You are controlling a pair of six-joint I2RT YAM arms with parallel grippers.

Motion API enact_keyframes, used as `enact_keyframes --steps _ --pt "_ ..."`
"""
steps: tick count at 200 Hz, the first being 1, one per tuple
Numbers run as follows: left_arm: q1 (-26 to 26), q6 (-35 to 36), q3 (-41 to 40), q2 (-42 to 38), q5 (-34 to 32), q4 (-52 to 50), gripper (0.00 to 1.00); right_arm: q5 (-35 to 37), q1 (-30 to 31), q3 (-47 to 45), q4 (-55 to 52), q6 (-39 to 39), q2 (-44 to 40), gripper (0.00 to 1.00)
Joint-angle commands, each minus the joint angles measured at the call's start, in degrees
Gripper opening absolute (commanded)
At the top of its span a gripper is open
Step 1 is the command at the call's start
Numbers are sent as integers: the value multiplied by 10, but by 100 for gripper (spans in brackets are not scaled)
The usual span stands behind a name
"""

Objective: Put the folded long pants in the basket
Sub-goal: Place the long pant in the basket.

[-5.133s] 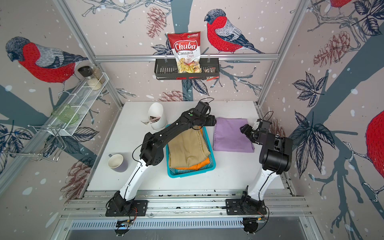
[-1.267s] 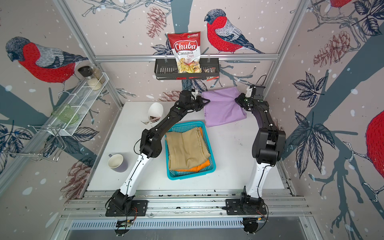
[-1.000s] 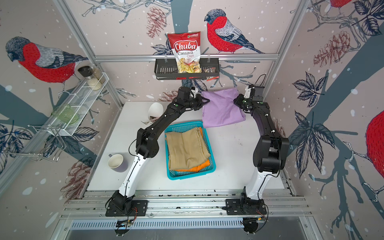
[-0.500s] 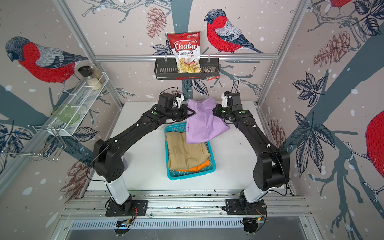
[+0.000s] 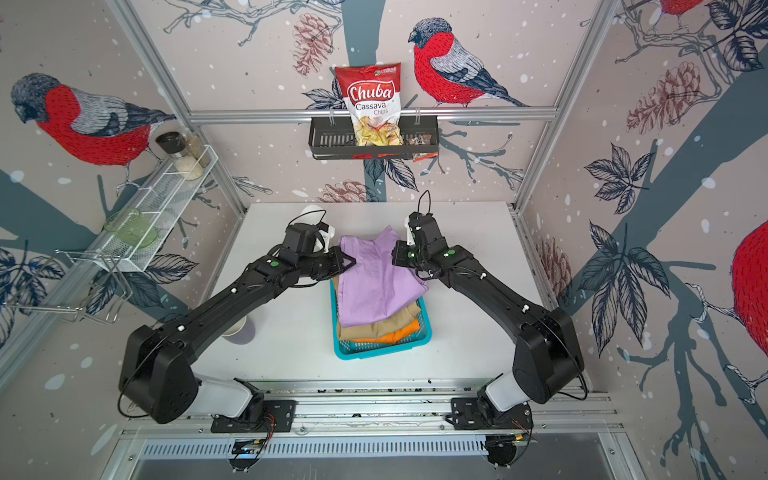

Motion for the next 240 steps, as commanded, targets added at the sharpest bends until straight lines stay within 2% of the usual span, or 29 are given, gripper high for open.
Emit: enact_keyframes --steps 1,44,91,98,108,113,119,130,138,148,152,174,192,210,225,231,240 --pt "2 10 -21 -5 -6 18 0 22 7 -25 45 14 -10 0" --pt "1 6 -65 -5 -18 19 0 20 -3 -54 57 12 19 0" --pt "1 21 -62 20 -58 0 0 33 -11 -66 50 9 35 0" --pt "1 27 -57 22 -66 -6 0 33 -11 -67 52 9 35 6" --pt "1 36 -38 24 -75 -16 0 33 -11 -64 56 6 31 26" --pt "2 41 -29 24 -78 -21 8 34 -11 -60 56 3 28 37" --pt "1 45 -20 23 -81 -27 27 37 -11 -55 54 1 26 48" --pt "2 53 0 20 -87 -34 54 43 -14 -40 48 -8 20 58" --pt "3 57 14 18 -90 -37 64 48 -15 -27 42 -16 17 63" --pt "5 67 32 15 -93 -40 71 51 -20 -10 33 -26 15 70" --pt "9 71 39 15 -96 -43 77 50 -23 -3 29 -31 15 72" --pt "29 94 79 17 -106 -56 85 63 -44 39 5 -60 16 86" --pt "51 131 91 7 -119 -48 87 92 -76 54 -5 -83 14 99" --pt "62 208 57 -25 -158 17 88 114 -129 36 19 -105 5 100" --pt "62 284 -13 -66 -195 119 88 114 -179 -7 75 -129 -6 100" --pt "62 308 -43 -78 -212 161 94 115 -199 -27 103 -140 -11 100" --pt "64 330 -87 -92 -249 212 94 118 -224 -61 147 -157 -16 100"
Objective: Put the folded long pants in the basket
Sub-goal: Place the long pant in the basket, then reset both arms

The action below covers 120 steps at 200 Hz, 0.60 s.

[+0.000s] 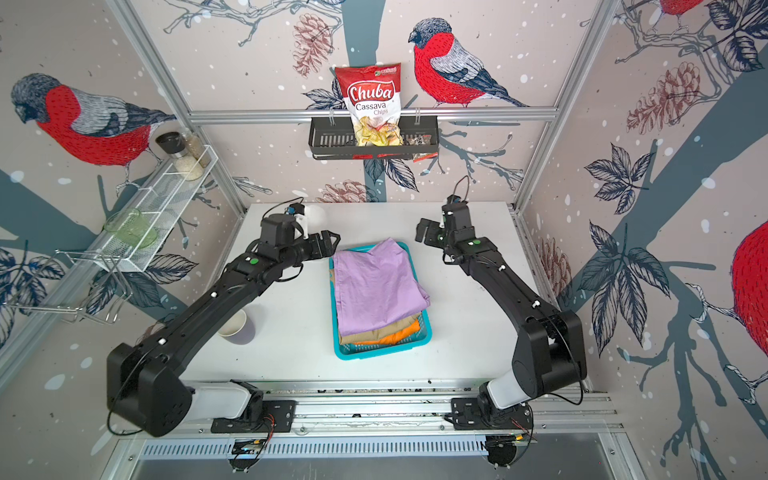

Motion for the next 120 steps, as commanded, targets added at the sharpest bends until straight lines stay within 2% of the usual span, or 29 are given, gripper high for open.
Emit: enact_keyframes --steps 1,18,44,67,98,106,120 --pt "5 124 -78 -31 -92 162 94 28 -54 -60 97 -61 -14 100" --pt "32 139 -111 -27 -123 191 94 33 -96 -114 161 -83 -19 100" --pt "89 126 -136 15 -49 202 94 50 -131 -203 264 -121 -13 100" --pt "95 145 -180 45 -18 263 94 82 -134 -269 363 -147 14 100" --pt "97 185 -243 80 -52 380 95 111 -129 -320 447 -169 53 100" --pt "101 197 -232 87 -48 372 94 122 -124 -338 479 -182 57 100" --pt "103 226 -240 92 -41 413 94 134 -110 -356 517 -219 50 100"
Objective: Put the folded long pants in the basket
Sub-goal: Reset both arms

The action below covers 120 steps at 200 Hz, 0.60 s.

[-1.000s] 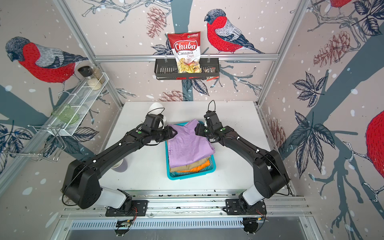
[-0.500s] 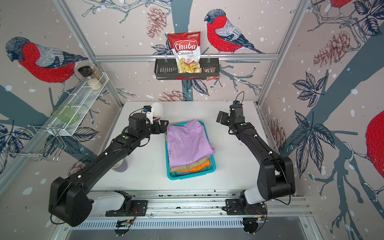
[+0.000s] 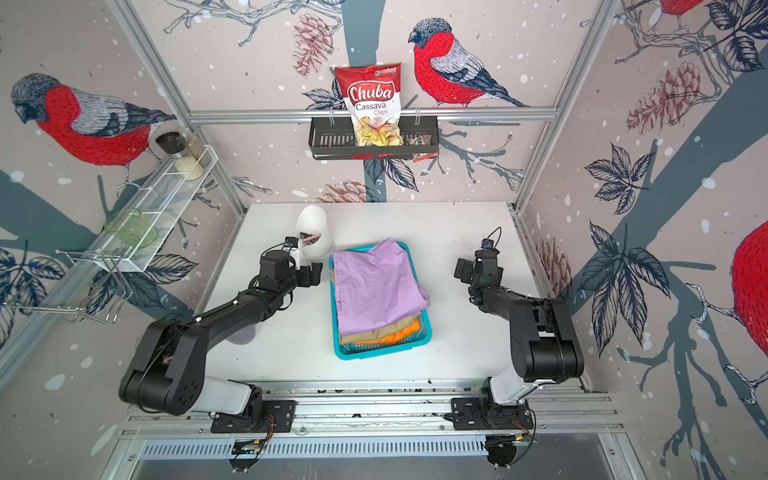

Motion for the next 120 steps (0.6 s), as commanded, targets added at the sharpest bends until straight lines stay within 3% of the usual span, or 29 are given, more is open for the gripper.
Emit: enact_keyframes --steps 1,12,38,71,88,104,120 --pt "5 59 -6 7 0 123 94 38 17 -25 132 -66 -3 100" --pt "5 83 -7 12 -5 135 94 54 29 -57 202 -93 -10 100" --pt "9 118 -37 12 -42 199 94 53 31 -94 241 -95 -32 100" --pt "29 110 -63 -4 -24 239 94 -97 -38 -171 332 -67 -73 100" --pt "32 118 -71 -36 -12 181 94 -110 -64 -214 419 -37 -62 100" --pt "39 129 -127 -66 -19 216 94 -120 -65 -244 513 -37 -34 100" --pt "51 120 -152 -60 -30 257 94 -113 -60 -223 440 -42 -52 100"
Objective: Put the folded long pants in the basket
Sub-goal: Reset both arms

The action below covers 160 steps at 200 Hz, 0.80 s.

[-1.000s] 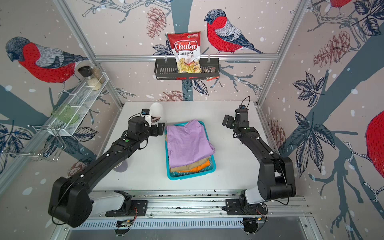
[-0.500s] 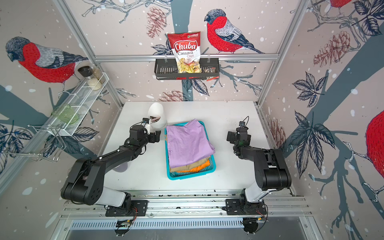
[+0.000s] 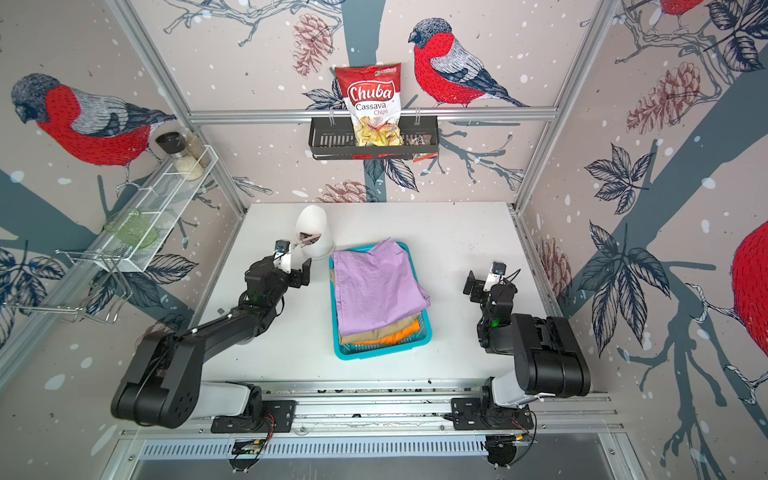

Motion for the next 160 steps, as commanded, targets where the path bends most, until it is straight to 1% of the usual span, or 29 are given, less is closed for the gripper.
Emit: enact_keyframes --steps 1,8,19,35,44,52,60,73,82,89,93,96,106,116,126,136,144,160 --pt "13 3 -31 1 -14 61 94 -28 1 14 46 13 -12 100" --pt "16 -6 -35 13 -11 93 95 -26 3 12 56 12 -10 100" --pt "17 3 -25 39 -22 101 94 -26 3 3 89 12 -1 100" --pt "22 -10 -40 82 -60 172 95 -24 4 12 51 12 -11 100" --pt "28 -20 -28 79 -65 140 95 -22 4 11 59 12 -9 100" --pt "30 -23 -45 77 -66 174 95 -22 5 8 69 10 -6 100" --pt "36 -28 -58 68 -62 186 95 -19 5 11 56 11 -10 100" --pt "48 -39 -85 67 -48 232 97 -18 6 12 56 11 -10 100" --pt "57 -43 -103 86 -32 283 97 -18 6 11 59 10 -8 100" --pt "58 -51 -128 105 -48 350 97 -17 6 12 55 11 -10 100" --pt "59 -55 -134 110 -55 368 97 -17 6 12 55 11 -10 100" --pt "59 -55 -133 110 -55 364 97 -18 7 12 55 11 -10 100" --pt "61 -55 -114 92 -43 296 97 -18 7 12 56 11 -9 100" --pt "71 -61 -116 104 -26 322 98 -17 7 12 55 11 -10 100" --pt "74 -61 -108 95 -21 291 98 -17 7 12 56 11 -9 100" --pt "73 -62 -113 102 -22 312 98 -17 7 12 55 11 -9 100" --pt "74 -61 -109 96 -22 294 98 -17 7 12 55 11 -9 100" --pt "74 -61 -110 98 -22 300 98 -15 7 13 55 11 -9 100"
